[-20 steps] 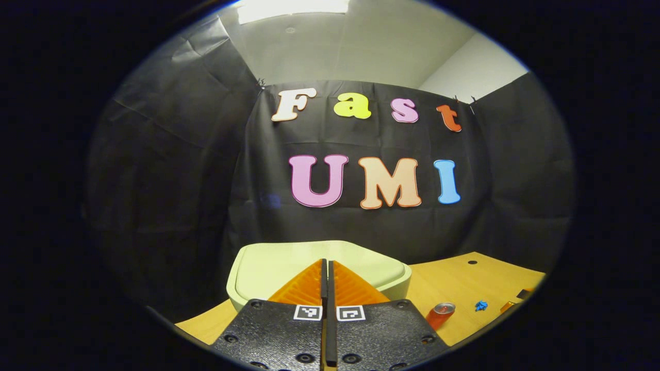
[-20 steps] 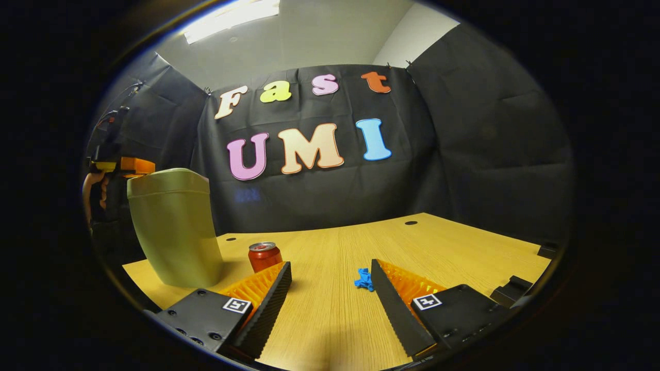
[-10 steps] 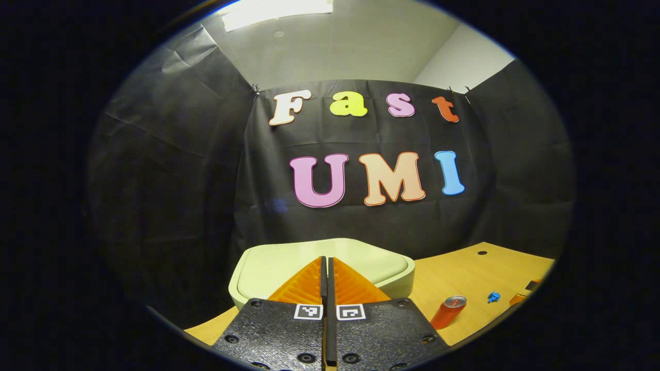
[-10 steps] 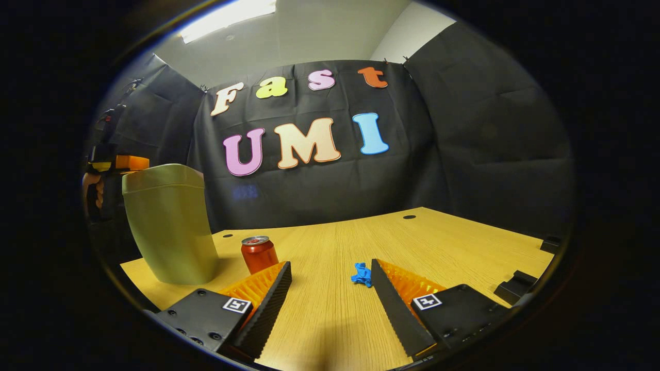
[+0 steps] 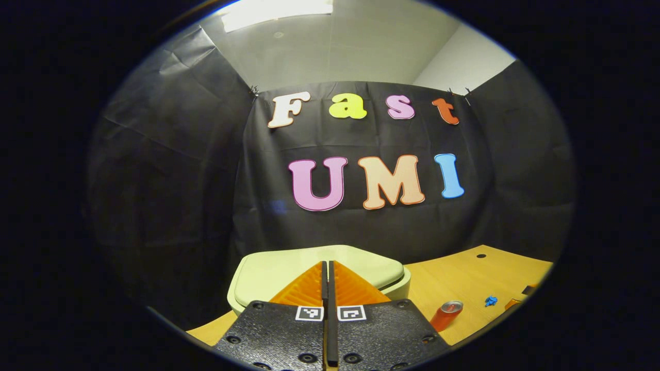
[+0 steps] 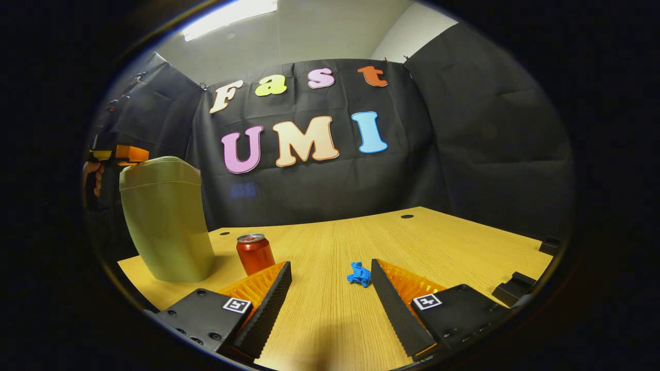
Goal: Press the lid of the desktop garbage bin to open it, pick up the crumpled paper on the desktop and throw it into the bin, then pick up the pop can on the desktop and drop it into the bin, and finally close the garbage bin lid.
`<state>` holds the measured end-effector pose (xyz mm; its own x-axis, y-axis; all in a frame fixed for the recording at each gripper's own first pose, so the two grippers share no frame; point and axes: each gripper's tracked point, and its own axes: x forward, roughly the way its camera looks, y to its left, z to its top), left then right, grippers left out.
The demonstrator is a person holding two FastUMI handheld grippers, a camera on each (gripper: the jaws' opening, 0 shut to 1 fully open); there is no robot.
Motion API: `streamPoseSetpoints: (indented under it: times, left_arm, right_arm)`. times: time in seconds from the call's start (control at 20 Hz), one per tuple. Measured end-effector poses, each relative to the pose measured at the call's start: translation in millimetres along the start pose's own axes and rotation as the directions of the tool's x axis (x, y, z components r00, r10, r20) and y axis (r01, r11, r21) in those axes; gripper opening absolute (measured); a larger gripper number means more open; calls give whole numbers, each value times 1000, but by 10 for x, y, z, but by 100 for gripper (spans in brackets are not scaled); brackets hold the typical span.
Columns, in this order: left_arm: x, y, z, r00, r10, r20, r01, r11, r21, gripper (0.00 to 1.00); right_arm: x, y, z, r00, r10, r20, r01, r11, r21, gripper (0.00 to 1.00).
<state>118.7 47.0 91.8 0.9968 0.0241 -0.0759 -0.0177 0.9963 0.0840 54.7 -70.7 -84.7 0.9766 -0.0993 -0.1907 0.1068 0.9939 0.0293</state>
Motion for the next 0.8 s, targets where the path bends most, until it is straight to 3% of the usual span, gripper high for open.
streamPoseSetpoints:
  times: [0.35,0.8]
  left_arm:
    - [-122,-223,320,996,-51,69,50,999,20,0]
    - [-432,-556,106,989,-143,34,145,988,-53,0]
  right_arm:
    - [41,48,13,1000,15,2,-15,1000,0,98]
    - [-3,26,1,1000,19,6,-19,1000,-10,98]
